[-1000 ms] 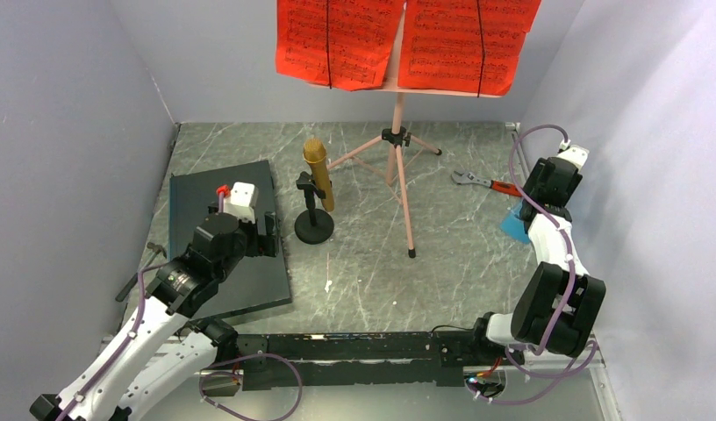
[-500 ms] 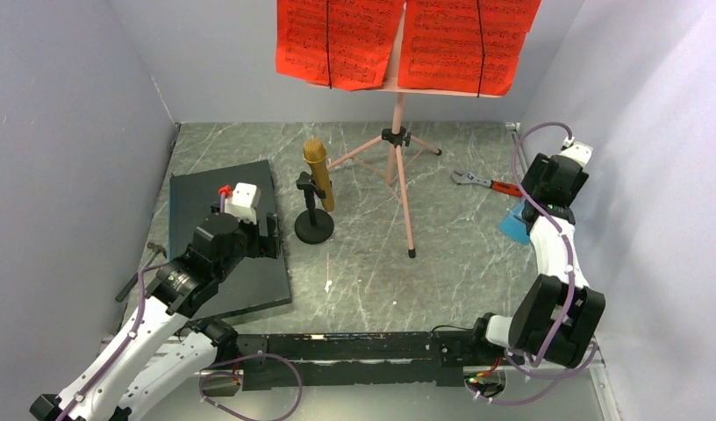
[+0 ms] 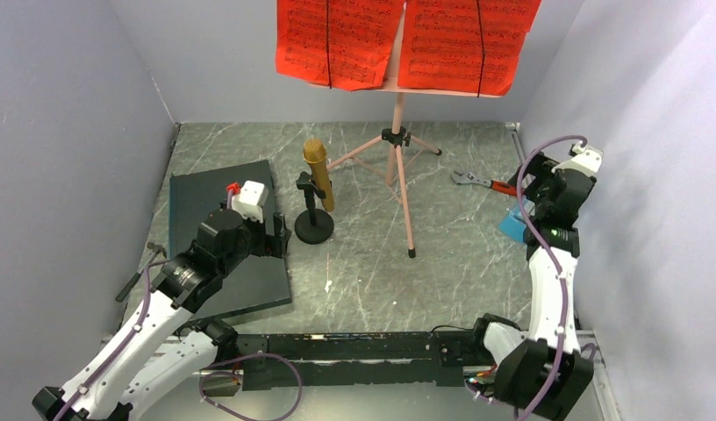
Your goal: Pack up the instrument practice props
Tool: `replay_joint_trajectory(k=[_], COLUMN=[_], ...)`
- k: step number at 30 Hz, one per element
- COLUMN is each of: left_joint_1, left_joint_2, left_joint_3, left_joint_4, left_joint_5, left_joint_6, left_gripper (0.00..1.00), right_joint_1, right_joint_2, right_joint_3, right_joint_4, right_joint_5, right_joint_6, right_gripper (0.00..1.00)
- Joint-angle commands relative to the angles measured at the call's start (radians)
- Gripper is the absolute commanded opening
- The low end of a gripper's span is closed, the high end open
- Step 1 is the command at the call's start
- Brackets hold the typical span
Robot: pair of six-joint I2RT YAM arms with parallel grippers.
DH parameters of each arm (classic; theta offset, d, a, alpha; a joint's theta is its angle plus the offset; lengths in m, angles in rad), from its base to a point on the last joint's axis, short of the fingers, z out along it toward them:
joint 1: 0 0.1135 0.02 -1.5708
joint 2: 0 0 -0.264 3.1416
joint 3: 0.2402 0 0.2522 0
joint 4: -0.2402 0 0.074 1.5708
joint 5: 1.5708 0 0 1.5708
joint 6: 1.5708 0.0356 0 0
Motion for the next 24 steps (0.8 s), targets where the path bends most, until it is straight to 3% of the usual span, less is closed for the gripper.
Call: replay_joint_trajectory(k=[1,6,14,24], left_joint_1=[-0.004,-0.004,-0.001,0.020], left_joint_2=[0.024,0.070,0.118,0.137], left_joint_3=[0.019,0.028,-0.002,-0.018], left_joint_4=[0.078,0.132,0.202,0.235], left_joint_5=[0.046,0.038,0.032,0.028], left_joint_6=[0.036,0.046,0.034,0.027], left_gripper=[0.94,0.94,0.94,0.94], right_joint_1=[0.024,0.086,0.287,0.651], right_joint_2=[-0.138,-0.317,-0.555,-0.446], right_joint_3=[-0.060,-0.151,-0.320,-0.309], right_joint_4=[0.000,0.018,0.125,0.282], right_joint_5=[-0.160,-0.279,-0.442,-0.454], right_joint_6=[0.083,0.088,0.205,0.155], right_gripper=[1.00,1.00,0.98,0.95])
